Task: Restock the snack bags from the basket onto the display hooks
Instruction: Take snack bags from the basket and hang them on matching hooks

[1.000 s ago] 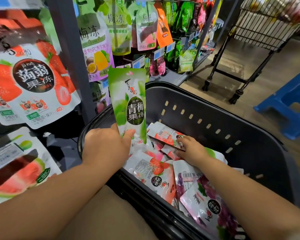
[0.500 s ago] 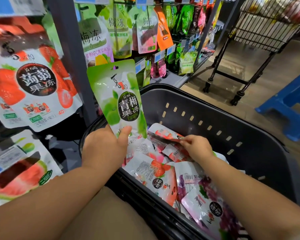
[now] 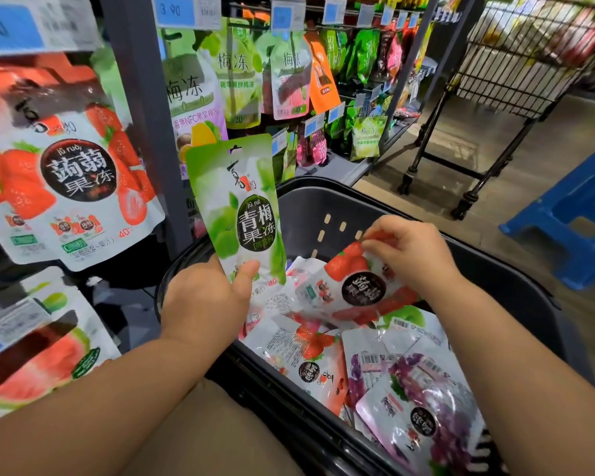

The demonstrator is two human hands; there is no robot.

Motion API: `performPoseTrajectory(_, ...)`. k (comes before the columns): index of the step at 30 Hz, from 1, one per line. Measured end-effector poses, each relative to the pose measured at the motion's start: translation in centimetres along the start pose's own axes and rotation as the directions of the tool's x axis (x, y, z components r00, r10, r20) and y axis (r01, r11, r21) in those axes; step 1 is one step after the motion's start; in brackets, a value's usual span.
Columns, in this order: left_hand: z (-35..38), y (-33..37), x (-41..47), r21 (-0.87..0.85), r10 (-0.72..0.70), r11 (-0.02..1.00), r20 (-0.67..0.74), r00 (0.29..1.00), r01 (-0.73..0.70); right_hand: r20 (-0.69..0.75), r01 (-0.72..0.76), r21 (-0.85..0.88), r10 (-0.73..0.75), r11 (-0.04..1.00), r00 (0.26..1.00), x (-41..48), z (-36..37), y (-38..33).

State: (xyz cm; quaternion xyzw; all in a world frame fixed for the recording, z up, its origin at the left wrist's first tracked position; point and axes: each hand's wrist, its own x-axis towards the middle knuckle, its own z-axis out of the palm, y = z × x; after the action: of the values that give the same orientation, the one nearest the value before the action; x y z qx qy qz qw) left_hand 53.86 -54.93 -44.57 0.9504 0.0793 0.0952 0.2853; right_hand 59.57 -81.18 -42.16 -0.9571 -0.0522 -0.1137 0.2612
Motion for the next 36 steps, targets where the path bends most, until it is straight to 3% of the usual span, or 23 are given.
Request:
performPoseTrajectory(5, 0.1, 0.0, 0.0, -0.003, -0.019, 1.0, -0.021, 1.0, 0.019, 0.211, 0.071, -0.203, -0.027, 0.977, 0.977, 0.1, 2.4, -0.2)
performPoseTrajectory(9, 0.0, -0.1, -0.1, -0.039, 0.002, 0.999, -0.064, 0.998, -0.004, 0.259, 0.086, -0.237, -0.022, 0.968, 0.966, 0.2, 2.9, 0.1)
performPoseTrajectory(13, 0.0, -0.1, 0.0, -0.038, 0.031, 0.999, -0.085, 0.996, -0.035, 0.269, 0.0, -0.324, 0.092, 0.946, 0.959, 0.5, 2.6, 1.6)
performPoseTrajectory(16, 0.0, -0.1, 0.1, -0.037, 0.04, 0.998, -0.085, 0.996, -0.043, 0.196, -0.151, -0.2, 0.19, 0.968, 0.962, 0.6, 2.4, 2.7)
performPoseTrajectory(19, 0.1, -0.1, 0.1, -0.021, 0.03, 0.999, -0.05, 0.998, -0.032, 0.127, -0.3, 0.119, 0.285, 0.946, 0.95, 0.4, 3.3, 3.2)
performPoseTrajectory(24, 0.2, -0.3, 0.1, -0.016, 0.039, 0.999, -0.066, 0.997, -0.04, -0.028, -0.317, 0.457, 0.37, 0.831, 0.929, -0.3, 5.1, 2.3)
performPoseTrajectory(27, 0.1, -0.3, 0.1, -0.012, 0.041, 0.999, -0.068, 0.997, -0.042, -0.032, -0.337, 0.526, 0.415, 0.781, 0.909, -0.7, 6.5, 2.5)
performPoseTrajectory(32, -0.1, 0.0, -0.1, -0.024, 0.038, 0.999, -0.053, 0.998, -0.039, 0.086, -0.419, 0.561, 0.453, 0.714, 0.887, -1.4, 8.0, 3.1)
performPoseTrajectory(36, -0.1, 0.3, -0.1, -0.042, 0.026, 0.999, -0.038, 0.999, -0.028, 0.048, -0.391, 0.613, 0.461, 0.687, 0.886, -1.6, 8.5, 3.2)
